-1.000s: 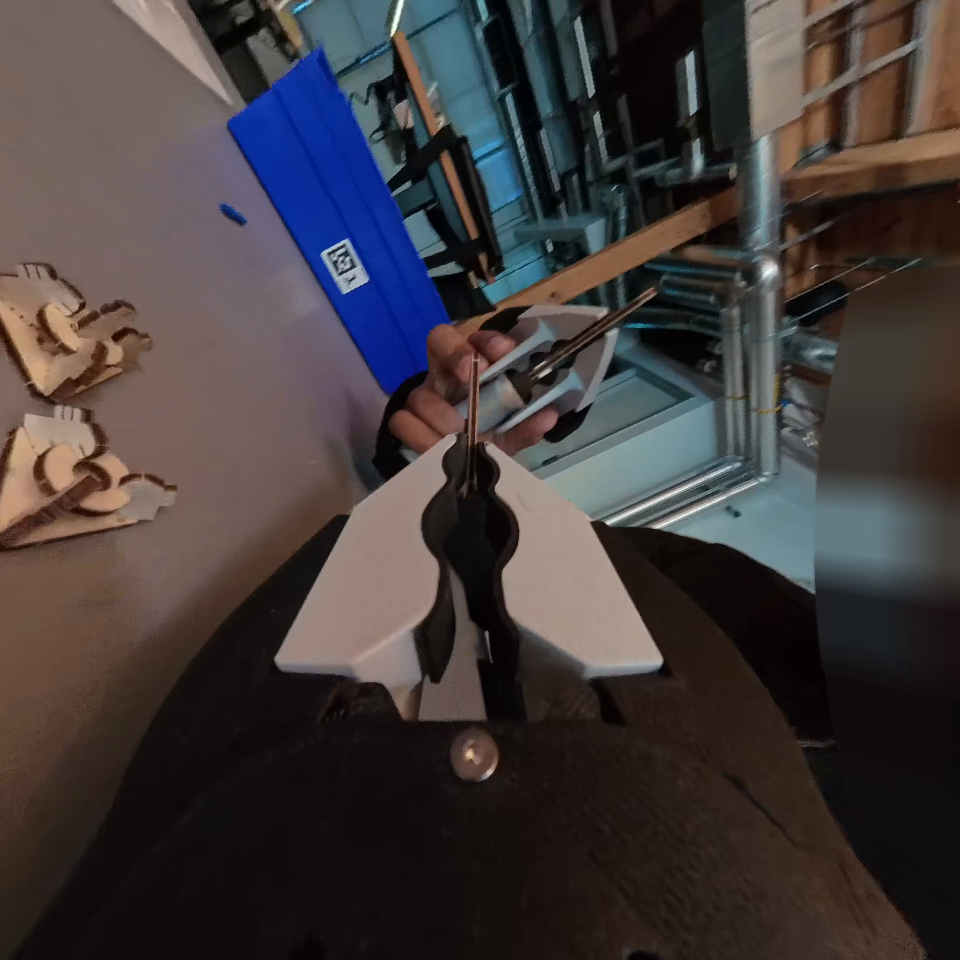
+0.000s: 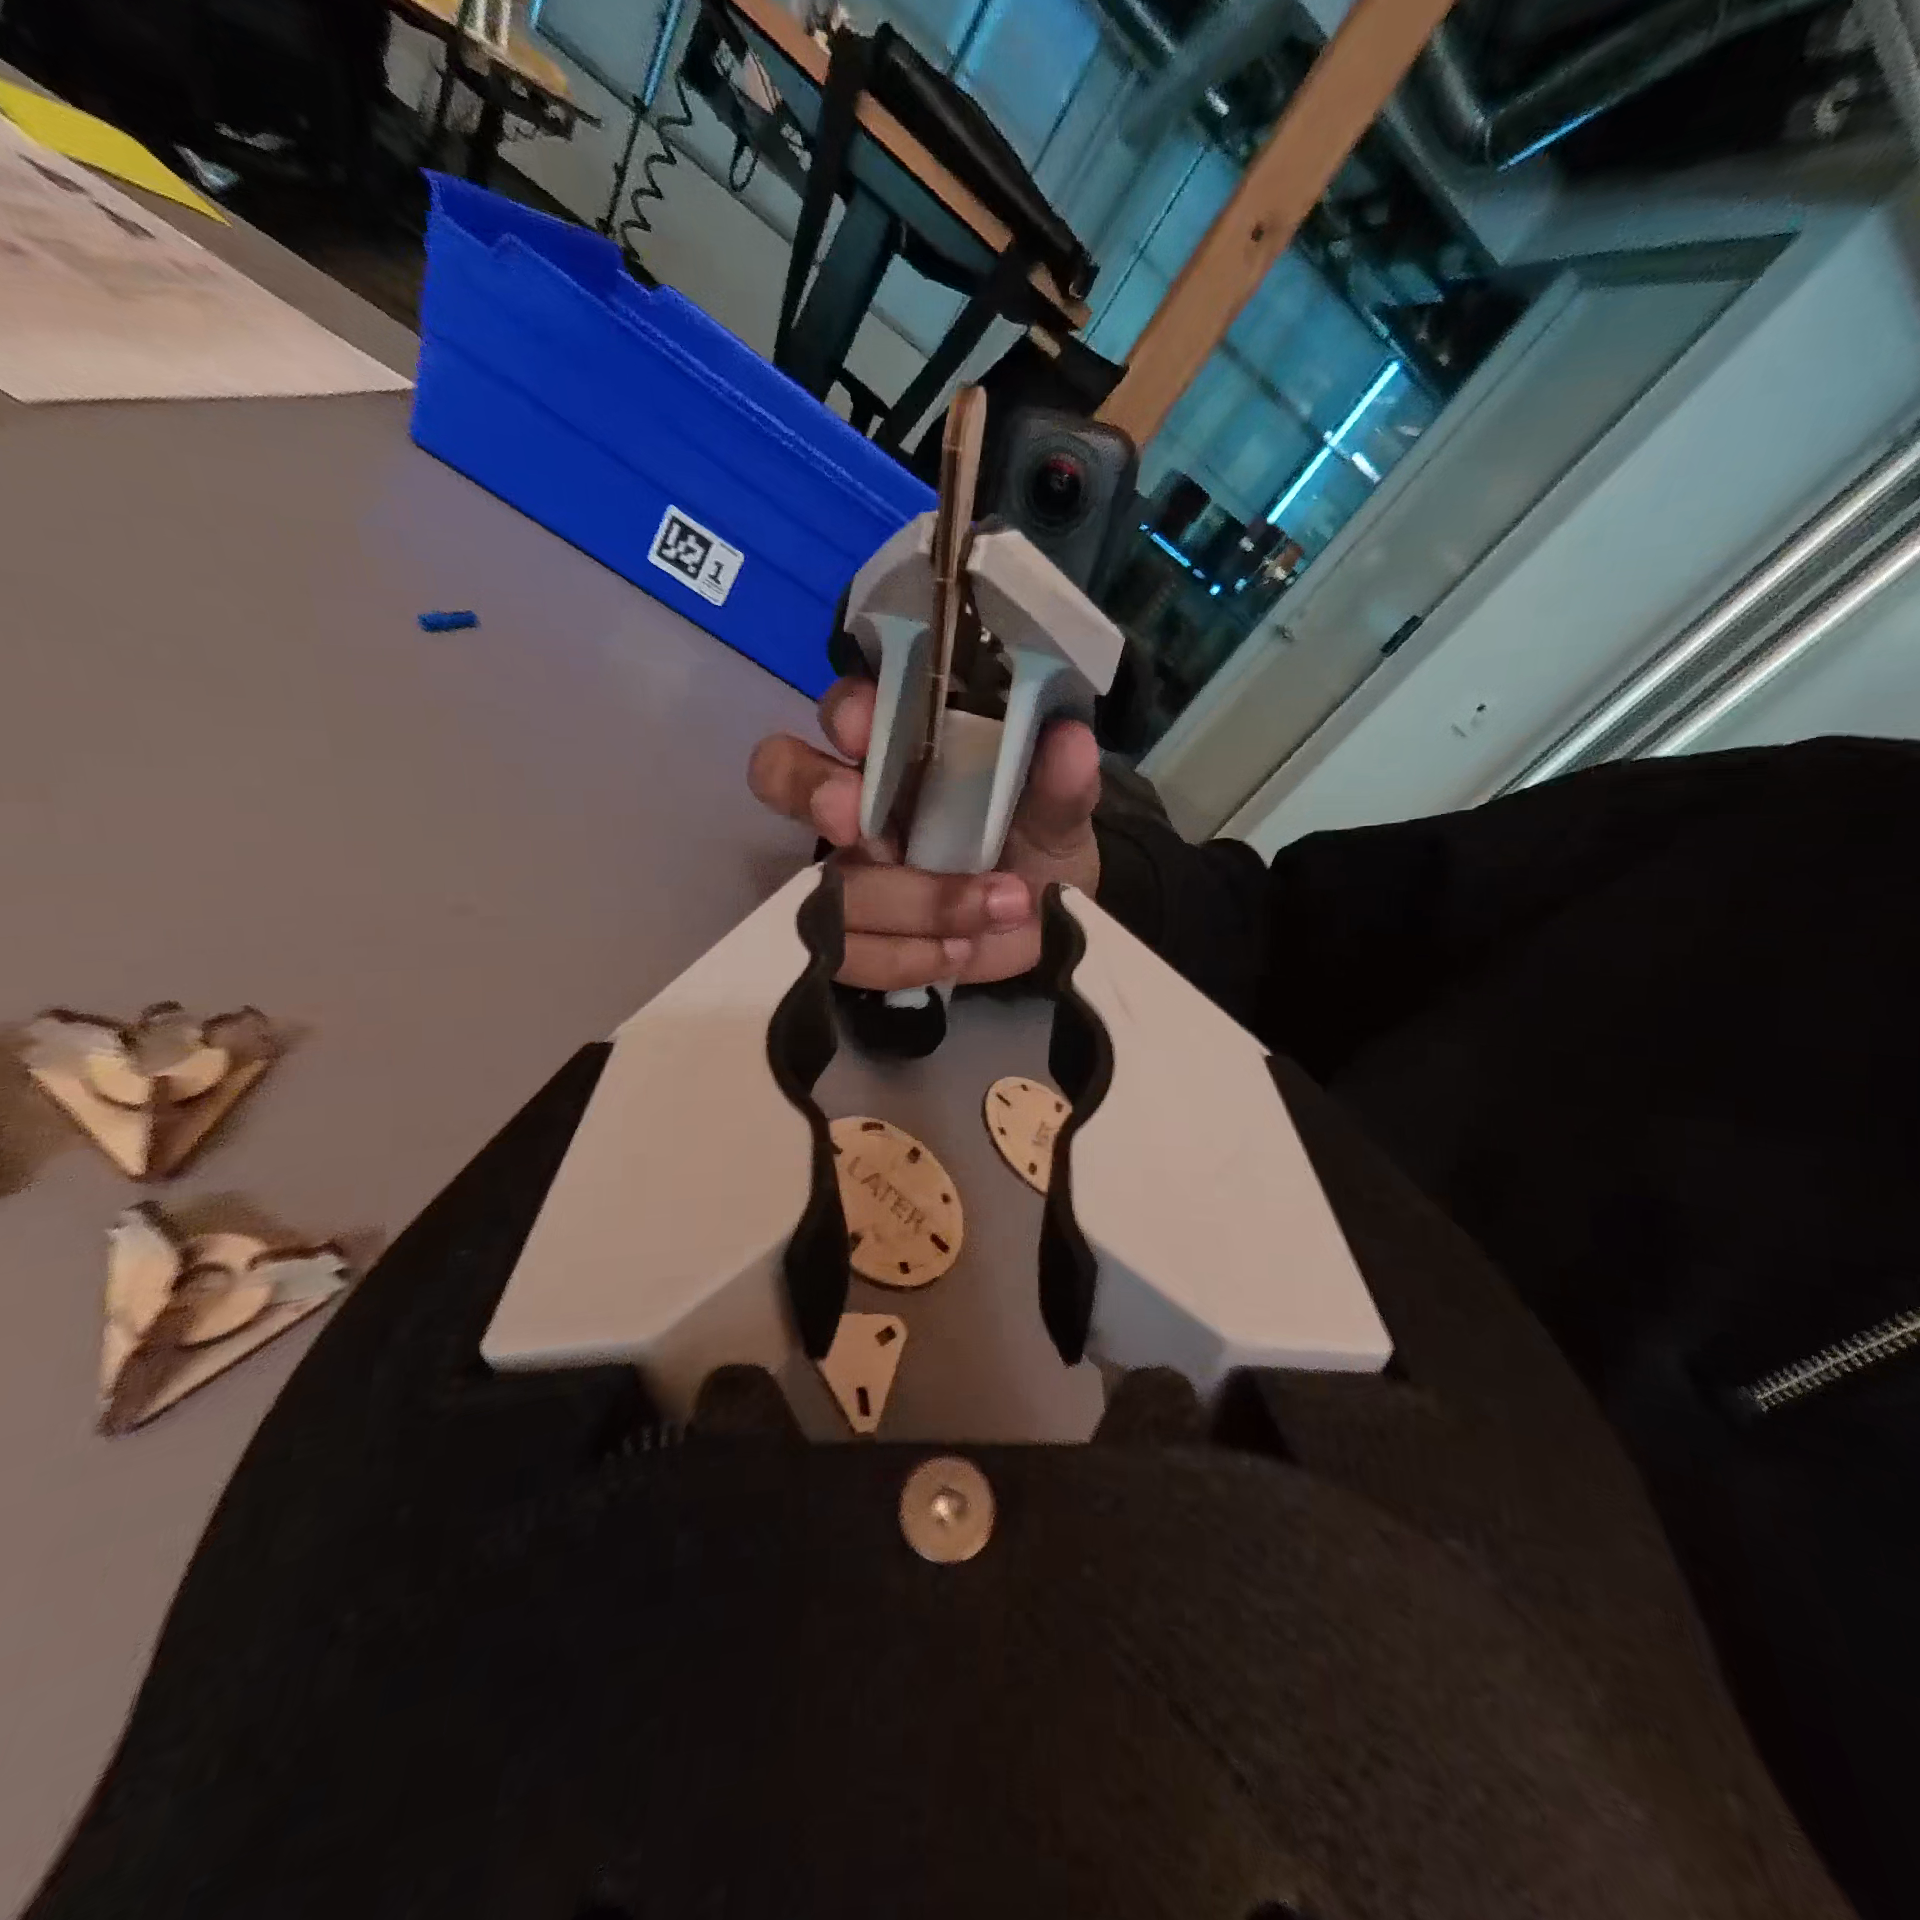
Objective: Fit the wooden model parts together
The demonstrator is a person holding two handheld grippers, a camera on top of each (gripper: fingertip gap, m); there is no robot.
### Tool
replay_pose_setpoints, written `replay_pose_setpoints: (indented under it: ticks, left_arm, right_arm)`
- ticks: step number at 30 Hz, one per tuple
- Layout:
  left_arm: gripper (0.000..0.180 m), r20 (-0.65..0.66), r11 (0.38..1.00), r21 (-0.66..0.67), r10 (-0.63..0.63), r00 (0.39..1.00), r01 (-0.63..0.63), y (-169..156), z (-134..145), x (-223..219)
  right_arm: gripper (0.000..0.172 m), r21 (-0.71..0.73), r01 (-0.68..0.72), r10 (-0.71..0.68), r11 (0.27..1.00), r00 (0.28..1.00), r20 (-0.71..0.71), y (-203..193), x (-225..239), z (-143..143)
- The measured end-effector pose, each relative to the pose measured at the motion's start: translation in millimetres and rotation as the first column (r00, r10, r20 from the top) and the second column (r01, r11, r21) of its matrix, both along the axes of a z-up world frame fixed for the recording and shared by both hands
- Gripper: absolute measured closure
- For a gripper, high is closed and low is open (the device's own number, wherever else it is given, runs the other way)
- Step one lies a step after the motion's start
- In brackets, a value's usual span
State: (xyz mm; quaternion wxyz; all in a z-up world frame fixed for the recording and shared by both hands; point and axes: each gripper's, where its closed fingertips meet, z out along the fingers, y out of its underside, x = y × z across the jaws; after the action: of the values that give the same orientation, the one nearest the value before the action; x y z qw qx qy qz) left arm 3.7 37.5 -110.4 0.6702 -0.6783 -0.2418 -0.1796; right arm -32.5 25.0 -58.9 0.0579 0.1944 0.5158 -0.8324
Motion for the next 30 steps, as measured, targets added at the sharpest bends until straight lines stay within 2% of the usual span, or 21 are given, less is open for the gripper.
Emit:
replay_pose_setpoints:
  ticks: [6,10,12,13,14,17,20,23,30]
  left_arm:
    - [0.147,0.071,0.999,0.042,0.001,0.998,-0.004,3.2,-3.7,-1.9]
    - [0.152,0.078,0.995,0.095,-0.001,0.997,-0.006,0.0,4.2,-2.4]
    - [0.164,0.072,0.994,0.113,-0.005,0.997,-0.003,-2.2,6.9,-1.9]
    - [0.178,0.053,0.991,0.131,-0.006,0.999,-0.001,-4.4,10.5,-1.0]
    - [0.180,0.034,0.990,0.140,0.011,0.999,-0.016,-7.2,13.1,-2.4]
    - [0.180,-0.005,0.991,0.124,0.057,0.998,-0.056,-14.3,15.1,-7.8]
    - [0.180,0.000,0.978,0.185,0.101,0.995,-0.100,-26.3,25.3,-15.0]
    - [0.180,0.045,0.965,0.240,0.096,0.994,-0.104,-35.0,31.4,-19.5]
    - [0.180,0.055,0.963,0.257,0.074,0.996,-0.085,-37.7,34.8,-17.7]
  right_arm:
    - [0.172,0.020,-0.024,0.024,1.000,0.999,-0.033,-14.9,14.2,-2.3]
    - [0.172,0.043,-0.020,0.021,0.999,0.999,-0.044,-20.0,17.2,-5.9]
    - [0.172,0.044,-0.023,0.024,0.999,0.999,-0.035,-20.6,16.4,-7.7]
    - [0.172,0.043,-0.022,0.023,0.999,0.999,-0.032,-20.6,15.6,-8.4]
    - [0.172,0.034,-0.022,0.023,0.999,0.999,-0.032,-20.0,15.2,-7.5]
    - [0.172,0.009,-0.006,0.006,1.000,0.999,-0.032,-15.8,12.4,-3.8]
    - [0.172,-0.002,0.006,-0.006,1.000,1.000,-0.031,-10.6,8.7,-1.6]
    - [0.172,0.015,-0.006,0.007,1.000,0.999,-0.034,-11.7,9.4,-4.3]
    - [0.169,0.066,-0.015,0.019,0.998,0.998,-0.063,-8.7,9.1,-7.9]
